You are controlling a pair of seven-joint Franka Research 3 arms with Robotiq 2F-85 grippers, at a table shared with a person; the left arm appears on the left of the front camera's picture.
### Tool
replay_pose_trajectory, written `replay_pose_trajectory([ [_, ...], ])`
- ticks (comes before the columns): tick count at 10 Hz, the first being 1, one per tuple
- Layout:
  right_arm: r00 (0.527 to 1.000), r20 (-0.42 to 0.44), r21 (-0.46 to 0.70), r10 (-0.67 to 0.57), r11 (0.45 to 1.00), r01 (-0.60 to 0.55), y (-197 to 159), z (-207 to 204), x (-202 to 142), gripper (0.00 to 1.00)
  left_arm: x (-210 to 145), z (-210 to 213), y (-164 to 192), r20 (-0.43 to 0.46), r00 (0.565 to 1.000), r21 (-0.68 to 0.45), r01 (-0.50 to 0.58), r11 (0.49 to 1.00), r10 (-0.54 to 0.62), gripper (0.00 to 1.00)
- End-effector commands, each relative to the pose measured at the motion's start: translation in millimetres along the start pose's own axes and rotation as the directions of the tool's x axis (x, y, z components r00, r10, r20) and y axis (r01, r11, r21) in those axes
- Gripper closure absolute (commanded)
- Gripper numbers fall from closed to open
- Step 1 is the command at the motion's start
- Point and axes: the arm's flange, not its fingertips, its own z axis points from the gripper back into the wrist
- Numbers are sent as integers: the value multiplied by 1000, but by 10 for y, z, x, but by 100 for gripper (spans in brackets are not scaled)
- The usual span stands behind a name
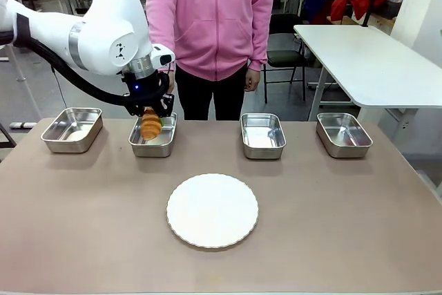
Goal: Place the bread in the container.
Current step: Place the Butter Roll into the Airtight Container indicated by the human.
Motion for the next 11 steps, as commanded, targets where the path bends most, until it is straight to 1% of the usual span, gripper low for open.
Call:
replay_pose_trajectory([
  [1, 999, 31, 11, 17, 1000, -18, -12, 1, 15, 0, 165, -77, 73, -24, 999, -9, 27, 1000, -27, 58],
  [2, 999, 31, 11, 17, 1000, -18, -12, 1, 15, 0, 216, -138, 103, -7, 999, -6, 33, 999, -33, 58],
  [4, 999, 31, 11, 17, 1000, -18, -12, 1, 15, 0, 320, -290, 163, -6, 999, -14, 44, 999, -44, 58],
  [6, 999, 31, 11, 17, 1000, -18, -12, 1, 15, 0, 380, -344, 193, -9, 999, -10, 44, 999, -44, 58],
  [8, 999, 31, 11, 17, 1000, -18, -12, 1, 15, 0, 475, -380, 246, -7, 1000, -3, -4, 1000, 4, 58],
  [9, 999, 31, 11, 17, 1000, -18, -12, 1, 15, 0, 490, -393, 249, 21, 1000, 1, 5, 1000, -5, 2],
  [11, 999, 31, 11, 17, 1000, -18, -12, 1, 15, 0, 514, -416, 247, 36, 999, -21, 6, 1000, -5, 0],
])
